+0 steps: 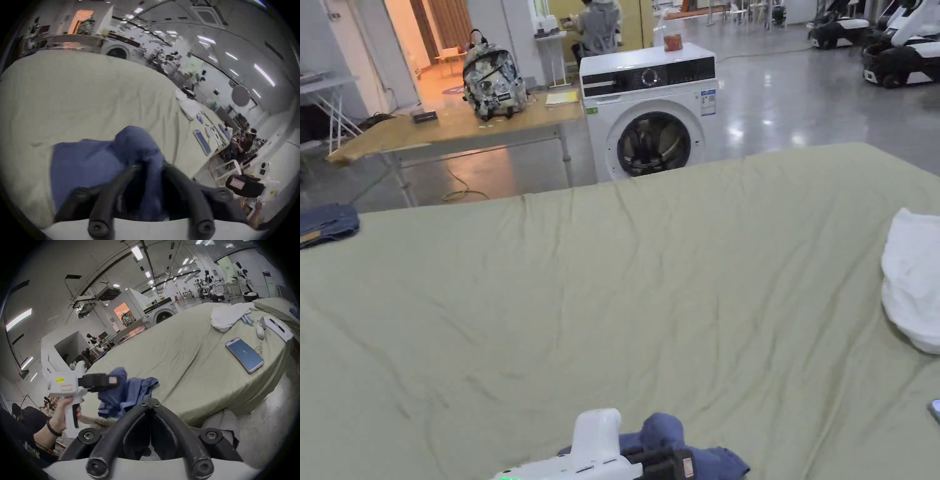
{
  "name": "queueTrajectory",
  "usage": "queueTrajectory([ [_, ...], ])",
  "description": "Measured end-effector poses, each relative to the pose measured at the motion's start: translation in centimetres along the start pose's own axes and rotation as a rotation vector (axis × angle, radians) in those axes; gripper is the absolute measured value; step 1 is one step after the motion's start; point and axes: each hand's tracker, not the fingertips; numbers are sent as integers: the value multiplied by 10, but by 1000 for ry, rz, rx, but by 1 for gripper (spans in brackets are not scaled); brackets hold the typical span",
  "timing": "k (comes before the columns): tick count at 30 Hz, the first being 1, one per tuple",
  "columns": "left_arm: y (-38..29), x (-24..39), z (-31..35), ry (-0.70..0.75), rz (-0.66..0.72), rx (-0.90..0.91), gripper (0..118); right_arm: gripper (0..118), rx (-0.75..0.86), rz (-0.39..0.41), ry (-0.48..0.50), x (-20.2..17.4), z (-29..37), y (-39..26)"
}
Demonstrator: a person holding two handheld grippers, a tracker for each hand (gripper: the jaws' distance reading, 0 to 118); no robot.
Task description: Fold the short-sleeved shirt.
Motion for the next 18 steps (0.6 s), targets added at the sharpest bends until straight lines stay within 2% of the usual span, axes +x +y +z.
queueTrajectory([
  [1,2,2,-3,-55,33,-6,58,0,2,5,-12,2,3,-2],
  [2,6,4,-1,-85,81,2,75,0,2,6,-22,4,6,-5],
  [3,11,4,5,-96,101,33,68,0,-2,3,-26,9,7,-7],
  [4,14,3,8,-84,95,28,68,0,-4,-4,-25,14,7,-10],
  [5,18,2,11,-73,91,23,62,0,-5,-21,-24,18,7,-13],
  [6,17,-2,11,-45,92,23,46,0,-5,-57,-24,21,6,-16],
  [7,14,-6,10,-26,104,34,20,0,-8,-93,-14,24,4,-17],
  [8,8,-12,2,-13,126,17,0,0,-6,-124,-1,27,3,-18],
  [11,-13,-26,-33,-22,152,-104,0,0,-6,-130,-1,26,2,-17],
  [14,-43,-26,-80,114,78,-297,0,0,-43,-76,-15,18,-6,-13],
  [18,-25,-8,-48,59,130,-202,0,0,-100,10,7,-1,-27,-6],
])
